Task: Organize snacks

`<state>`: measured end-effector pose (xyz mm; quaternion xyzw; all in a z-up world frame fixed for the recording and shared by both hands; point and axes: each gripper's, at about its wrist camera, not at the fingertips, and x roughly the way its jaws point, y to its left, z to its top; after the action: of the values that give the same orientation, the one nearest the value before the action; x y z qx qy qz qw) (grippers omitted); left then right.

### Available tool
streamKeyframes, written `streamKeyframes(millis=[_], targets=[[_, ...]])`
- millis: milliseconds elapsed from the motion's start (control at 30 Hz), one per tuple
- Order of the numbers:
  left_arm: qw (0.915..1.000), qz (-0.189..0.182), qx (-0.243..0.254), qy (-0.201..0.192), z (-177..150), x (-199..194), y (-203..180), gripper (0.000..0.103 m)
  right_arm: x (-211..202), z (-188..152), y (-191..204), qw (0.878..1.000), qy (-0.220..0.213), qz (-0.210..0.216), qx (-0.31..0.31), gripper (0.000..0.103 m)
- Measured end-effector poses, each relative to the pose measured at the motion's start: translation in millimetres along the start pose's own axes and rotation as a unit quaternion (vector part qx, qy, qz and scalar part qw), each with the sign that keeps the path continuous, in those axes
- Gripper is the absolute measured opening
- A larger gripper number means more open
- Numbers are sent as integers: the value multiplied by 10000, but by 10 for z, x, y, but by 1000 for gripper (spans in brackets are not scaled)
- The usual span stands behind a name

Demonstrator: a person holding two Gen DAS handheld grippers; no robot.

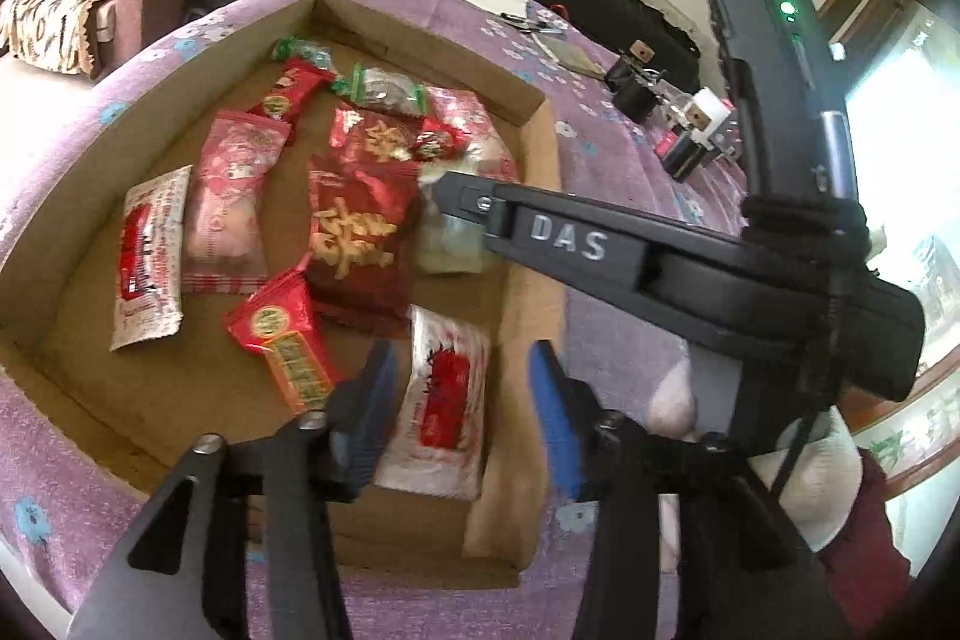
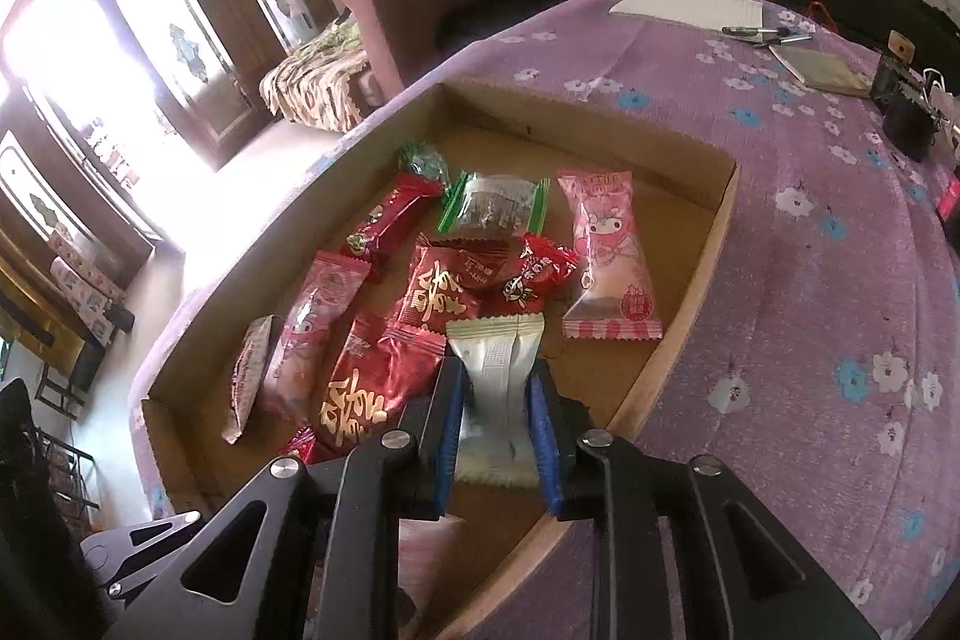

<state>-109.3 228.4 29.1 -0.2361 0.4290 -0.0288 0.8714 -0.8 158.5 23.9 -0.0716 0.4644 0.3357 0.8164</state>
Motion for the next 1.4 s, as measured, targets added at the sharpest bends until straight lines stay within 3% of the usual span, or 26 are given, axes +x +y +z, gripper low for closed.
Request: streamKeyframes(millis=[67, 333, 467, 533, 667, 733, 867, 967, 1067, 1400], targets=[[10000, -44, 16, -5, 1, -8, -25, 56, -19, 10, 5, 10000, -32, 36, 14, 24], [9999, 56, -113, -76, -19, -115, -37, 57, -321, 8, -5, 9992, -391, 61, 26, 29], [9991, 324, -41, -258, -47, -215, -79, 57, -450, -61, -35, 9987, -512, 8, 65, 31], [9970, 632, 54, -447, -67, -284, -118, 57, -518, -131, -55, 9983, -571, -65, 74, 31], [9814, 1572, 414, -1024, -120, -441, -234, 63, -642, -275, -92, 9973, -703, -192, 89, 32], [9698, 1962, 494, -1366, -153, -536, -279, 82, -727, -379, -126, 9965, -791, -249, 141, 36], [9578, 2231, 514, -1740, -179, -675, -299, 84, -857, -548, -196, 9949, -922, -275, 287, 39], [9575, 2292, 510, -1673, -177, -670, -286, 84, -933, -676, -238, 9941, -969, -274, 392, 40], [9592, 2328, 489, -1527, -193, -627, -277, 84, -963, -779, -267, 9937, -972, -320, 448, 49], [9660, 2312, 568, -1005, -268, -414, -374, 84, -1008, -1090, -272, 9926, -995, -558, 419, 52]])
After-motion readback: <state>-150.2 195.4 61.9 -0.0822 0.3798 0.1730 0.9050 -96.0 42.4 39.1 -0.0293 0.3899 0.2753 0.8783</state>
